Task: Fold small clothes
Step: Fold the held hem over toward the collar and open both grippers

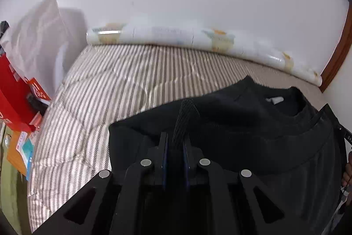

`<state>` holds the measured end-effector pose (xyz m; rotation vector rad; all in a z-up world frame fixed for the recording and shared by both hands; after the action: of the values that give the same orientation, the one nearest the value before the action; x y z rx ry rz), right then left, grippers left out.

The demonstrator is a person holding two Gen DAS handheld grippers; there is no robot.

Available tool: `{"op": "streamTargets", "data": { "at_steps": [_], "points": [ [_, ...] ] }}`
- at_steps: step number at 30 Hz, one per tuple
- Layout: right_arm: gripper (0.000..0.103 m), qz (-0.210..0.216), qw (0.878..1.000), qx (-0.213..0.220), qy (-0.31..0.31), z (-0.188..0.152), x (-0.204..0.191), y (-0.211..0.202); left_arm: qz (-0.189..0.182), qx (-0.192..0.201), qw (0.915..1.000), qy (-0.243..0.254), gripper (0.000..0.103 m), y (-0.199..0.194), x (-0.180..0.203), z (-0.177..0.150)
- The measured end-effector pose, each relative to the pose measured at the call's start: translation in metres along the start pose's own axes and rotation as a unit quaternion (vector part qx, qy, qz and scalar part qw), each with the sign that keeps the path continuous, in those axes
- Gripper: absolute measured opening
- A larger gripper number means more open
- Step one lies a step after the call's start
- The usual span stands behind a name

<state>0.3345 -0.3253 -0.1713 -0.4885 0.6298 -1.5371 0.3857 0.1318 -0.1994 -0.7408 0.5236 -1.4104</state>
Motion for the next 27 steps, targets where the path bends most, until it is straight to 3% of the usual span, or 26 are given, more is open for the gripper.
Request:
{"op": "streamTargets", "data": {
  "at_steps": [7,10,12,14,21,27],
  "points": [
    [0.019,-0.010,0.999,-0.052,0.000,-0.009,0.007,0.016,-0.003,-0.022,0.9997,0.003,0.021,0.001,0.000,-0.006],
    [0.028,-0.018,0.999,-0.040,-0.031,-0.015,0.004,-0.004,0.009,-0.020,0.9997,0.009,0.025,-0.010,-0.001,-0.012],
    [0.032,-0.036,0.997,-0.035,-0.054,-0.025,0.004,-0.019,0.012,-0.018,0.9997,0.008,0.041,-0.018,-0.005,-0.018],
    [0.032,-0.041,0.996,-0.045,-0.060,-0.039,0.008,-0.032,0.013,-0.023,0.9996,0.009,0.046,-0.025,-0.006,-0.026],
    [0.040,-0.063,0.995,-0.060,-0.039,-0.092,0.029,-0.075,0.030,-0.025,0.9989,0.025,0.048,-0.058,-0.015,-0.066],
    [0.042,-0.078,0.995,-0.062,-0.003,-0.112,0.038,-0.111,0.024,-0.028,0.9993,0.010,0.050,-0.090,-0.032,-0.097]
  ]
}}
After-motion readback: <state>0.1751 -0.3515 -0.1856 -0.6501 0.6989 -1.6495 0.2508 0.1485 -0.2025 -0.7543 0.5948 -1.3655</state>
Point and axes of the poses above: each gripper's, at about its wrist camera, not at the fingertips, and y roughly the way its jaws point, x to its right, z to its top, the point moved 4 cm from there along y, roughly the way its jaws point, and after that the axes turned 4 degrees about x, right-handed, at the moved point
